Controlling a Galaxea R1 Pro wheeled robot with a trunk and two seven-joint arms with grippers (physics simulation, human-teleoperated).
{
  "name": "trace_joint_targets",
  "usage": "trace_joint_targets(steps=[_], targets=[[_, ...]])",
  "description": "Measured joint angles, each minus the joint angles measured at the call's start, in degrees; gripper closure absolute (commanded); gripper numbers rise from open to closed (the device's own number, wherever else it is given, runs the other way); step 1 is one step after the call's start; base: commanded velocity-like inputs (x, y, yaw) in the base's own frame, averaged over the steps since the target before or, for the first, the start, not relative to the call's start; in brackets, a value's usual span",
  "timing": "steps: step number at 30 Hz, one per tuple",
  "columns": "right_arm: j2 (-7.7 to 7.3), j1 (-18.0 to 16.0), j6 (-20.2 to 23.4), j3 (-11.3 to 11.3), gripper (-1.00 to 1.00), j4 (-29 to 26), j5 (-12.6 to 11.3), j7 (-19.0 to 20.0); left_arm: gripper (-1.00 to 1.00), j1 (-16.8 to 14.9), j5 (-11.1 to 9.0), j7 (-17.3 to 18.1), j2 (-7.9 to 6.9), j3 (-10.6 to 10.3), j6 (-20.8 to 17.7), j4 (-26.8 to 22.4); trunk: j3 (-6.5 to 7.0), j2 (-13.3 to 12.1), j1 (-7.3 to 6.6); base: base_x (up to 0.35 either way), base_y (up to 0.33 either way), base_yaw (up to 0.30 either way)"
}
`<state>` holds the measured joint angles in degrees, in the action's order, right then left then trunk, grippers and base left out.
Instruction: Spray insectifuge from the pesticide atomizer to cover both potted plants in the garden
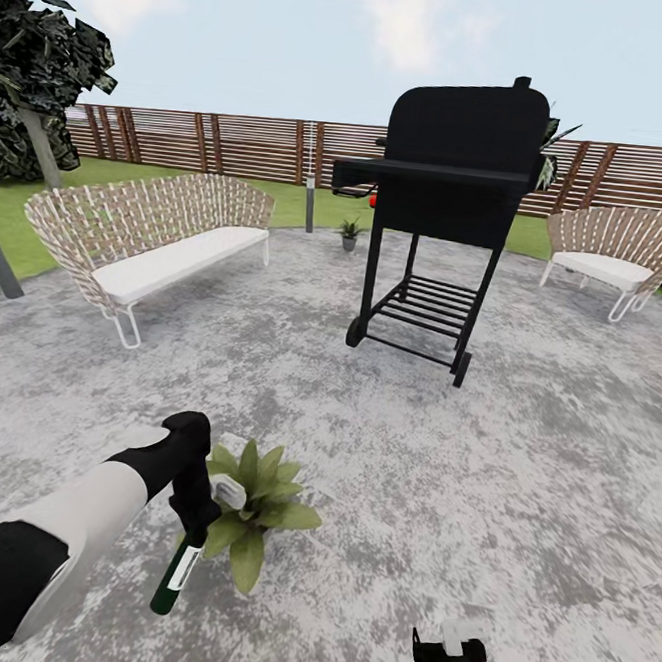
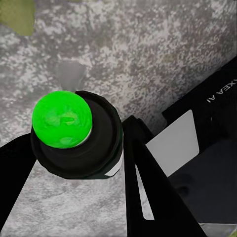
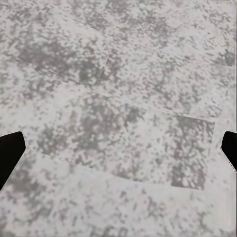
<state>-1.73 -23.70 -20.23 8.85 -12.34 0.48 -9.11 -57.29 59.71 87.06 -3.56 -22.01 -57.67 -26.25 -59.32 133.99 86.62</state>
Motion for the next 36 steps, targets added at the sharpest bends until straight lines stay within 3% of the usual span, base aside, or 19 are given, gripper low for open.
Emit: trace_joint_targets(steps=[9,22,27,29,34,36], targets=[[-0.01,0.0,0.0,0.0,-1.0,0.0,0.1,0.0,1.0,-2.1,0.0,0.1,0.13,0.1,0.0,-0.1,0.0,0.0,0.01,0.026,-0.034,0.0],[-0.07,0.0,0.0,-0.1,-1.0,0.0,0.1,0.0,1.0,-4.6,0.0,0.7,1.48,-0.1,0.1,0.8,0.0,0.0,0.01,0.108,-0.013,0.0],[-0.09,0.0,0.0,-0.1,-1.0,0.0,0.1,0.0,1.0,-4.4,1.6,2.4,1.43,-0.2,0.2,0.9,0.0,0.0,0.01,0.002,0.0,0.0],[-0.09,0.0,0.0,-0.1,-1.0,0.0,0.1,0.0,1.0,-4.2,4.3,2.4,1.31,-0.4,0.4,0.9,0.0,0.0,0.01,0.0,0.0,0.0],[-0.09,0.0,0.0,-0.1,-1.0,0.0,0.1,0.0,1.0,-3.9,15.2,2.4,0.93,-0.1,0.8,0.3,0.0,0.0,0.01,0.0,0.0,0.0],[-0.09,0.0,0.0,-0.1,-1.0,0.0,0.1,0.0,1.0,-3.9,16.4,2.4,0.81,0.1,0.9,0.2,0.0,0.0,0.01,0.0,0.0,0.0]])
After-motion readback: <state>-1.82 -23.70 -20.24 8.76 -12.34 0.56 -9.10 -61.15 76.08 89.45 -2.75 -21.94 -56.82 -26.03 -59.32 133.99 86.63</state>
